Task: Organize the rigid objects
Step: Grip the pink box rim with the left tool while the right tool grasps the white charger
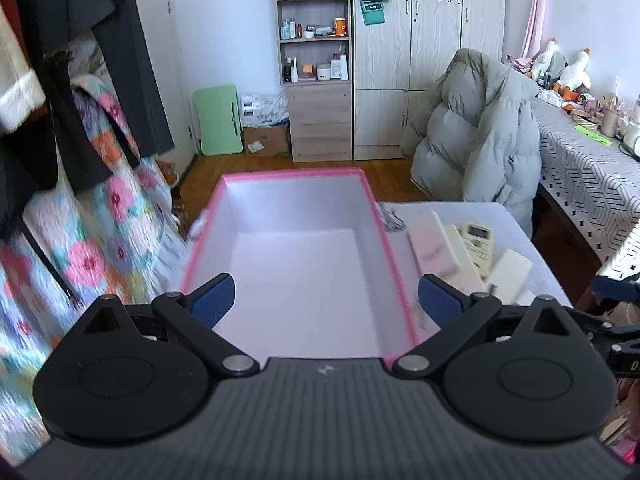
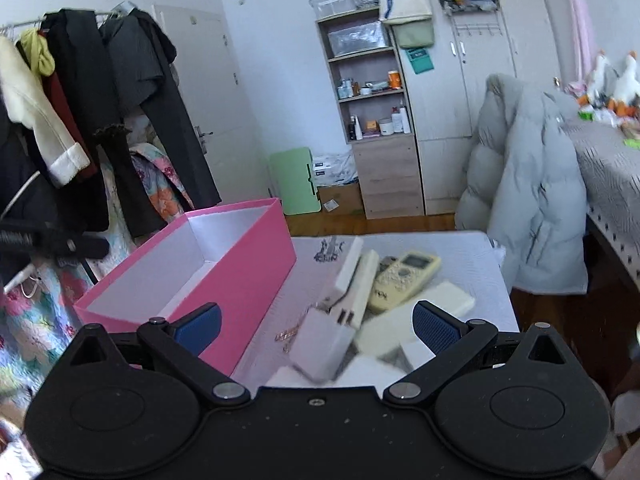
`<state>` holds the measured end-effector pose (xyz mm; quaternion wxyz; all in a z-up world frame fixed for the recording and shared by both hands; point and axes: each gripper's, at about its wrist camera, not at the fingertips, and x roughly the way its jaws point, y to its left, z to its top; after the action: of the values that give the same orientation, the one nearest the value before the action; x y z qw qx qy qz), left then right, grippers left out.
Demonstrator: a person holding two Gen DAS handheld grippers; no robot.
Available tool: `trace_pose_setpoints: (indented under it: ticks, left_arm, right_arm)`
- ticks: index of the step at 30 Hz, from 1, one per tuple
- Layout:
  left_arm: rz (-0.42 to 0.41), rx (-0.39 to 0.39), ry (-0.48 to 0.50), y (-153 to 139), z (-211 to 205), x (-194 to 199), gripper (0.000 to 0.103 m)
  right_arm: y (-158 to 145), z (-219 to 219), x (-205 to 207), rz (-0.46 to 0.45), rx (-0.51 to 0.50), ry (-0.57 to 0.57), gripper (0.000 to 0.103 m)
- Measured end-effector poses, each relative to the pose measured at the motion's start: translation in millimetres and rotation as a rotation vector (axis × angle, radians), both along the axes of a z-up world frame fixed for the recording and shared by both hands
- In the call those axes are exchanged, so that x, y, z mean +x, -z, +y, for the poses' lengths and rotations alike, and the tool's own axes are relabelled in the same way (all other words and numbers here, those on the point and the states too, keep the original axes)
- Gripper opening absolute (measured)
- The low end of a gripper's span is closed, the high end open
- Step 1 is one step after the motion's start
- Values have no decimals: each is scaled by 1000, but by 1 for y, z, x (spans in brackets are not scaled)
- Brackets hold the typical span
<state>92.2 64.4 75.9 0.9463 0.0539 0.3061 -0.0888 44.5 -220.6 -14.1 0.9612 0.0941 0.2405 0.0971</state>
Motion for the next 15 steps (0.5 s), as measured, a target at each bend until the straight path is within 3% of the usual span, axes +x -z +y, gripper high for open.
trace_pose_setpoints:
  ticks: [6,15]
  left_arm:
    - [64,41,12,-7,28,46,100]
    - [190,24,-30,24,63,105,99]
  right_arm:
    - [-4,7,29,36,-41,-1,103]
    - [20,16,49,152,-21,-18,102]
